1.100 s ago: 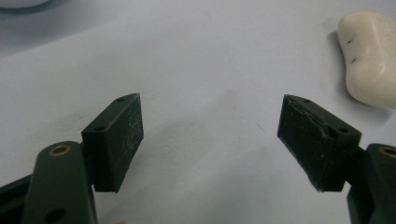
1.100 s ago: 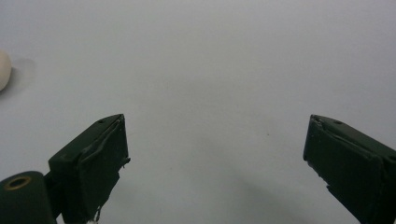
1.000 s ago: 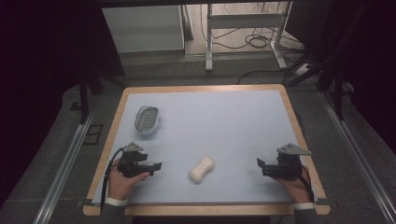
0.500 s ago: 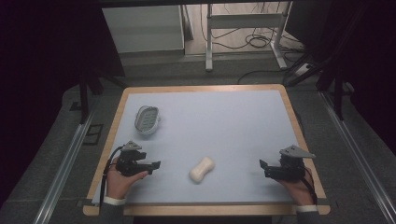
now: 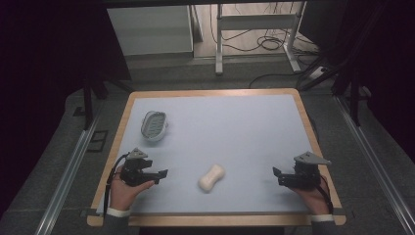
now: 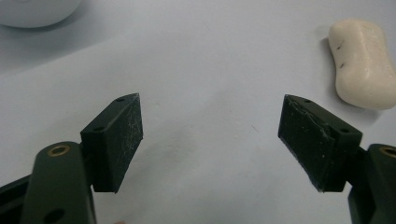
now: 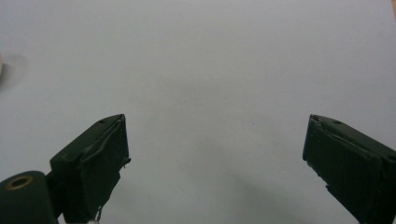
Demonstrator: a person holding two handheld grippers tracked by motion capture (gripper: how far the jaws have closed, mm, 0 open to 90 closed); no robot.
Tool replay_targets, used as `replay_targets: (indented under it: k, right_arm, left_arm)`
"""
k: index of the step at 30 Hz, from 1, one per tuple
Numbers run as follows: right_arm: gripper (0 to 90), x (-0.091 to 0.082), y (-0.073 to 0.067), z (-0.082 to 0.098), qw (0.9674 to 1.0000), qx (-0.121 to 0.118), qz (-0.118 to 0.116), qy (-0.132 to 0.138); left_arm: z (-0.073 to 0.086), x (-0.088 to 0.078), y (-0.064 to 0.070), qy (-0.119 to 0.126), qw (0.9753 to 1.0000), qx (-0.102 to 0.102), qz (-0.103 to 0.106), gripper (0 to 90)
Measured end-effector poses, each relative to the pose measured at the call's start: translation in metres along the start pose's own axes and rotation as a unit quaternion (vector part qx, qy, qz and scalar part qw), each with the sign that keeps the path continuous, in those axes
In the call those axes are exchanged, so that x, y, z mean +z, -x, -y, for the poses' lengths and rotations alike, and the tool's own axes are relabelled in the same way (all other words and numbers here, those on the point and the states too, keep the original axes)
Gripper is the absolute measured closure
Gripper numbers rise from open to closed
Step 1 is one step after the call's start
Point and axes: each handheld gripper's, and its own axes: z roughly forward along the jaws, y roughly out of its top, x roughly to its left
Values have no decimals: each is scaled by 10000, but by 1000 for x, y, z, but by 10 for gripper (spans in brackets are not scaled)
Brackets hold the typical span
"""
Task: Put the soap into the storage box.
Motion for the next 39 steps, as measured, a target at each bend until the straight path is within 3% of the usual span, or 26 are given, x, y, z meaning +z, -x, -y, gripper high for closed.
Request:
replay_targets:
  k: [11,15,23,30,39]
  right_arm:
    - [67,-6,4,0,9999,47,20,89]
    - [67,-6,4,0,10000,9,17,76]
    - [67,-6,5,0,10000,12,45,59]
    - [67,-7,5,0,9999,-4,98,64]
    - [67,-8,6,0,9999,19,129,87]
  left_arm:
    - [-9,-11,9,-11,10000,-73,11,224]
    - [-18,-12,16,-183,9998,15,6,225]
    - [-32,-13,28,-214,9994,273,94,227]
    - [-39,-7,37,-278,9988,335,203,242]
    - [-49,14,56,-638,9960,532,343,244]
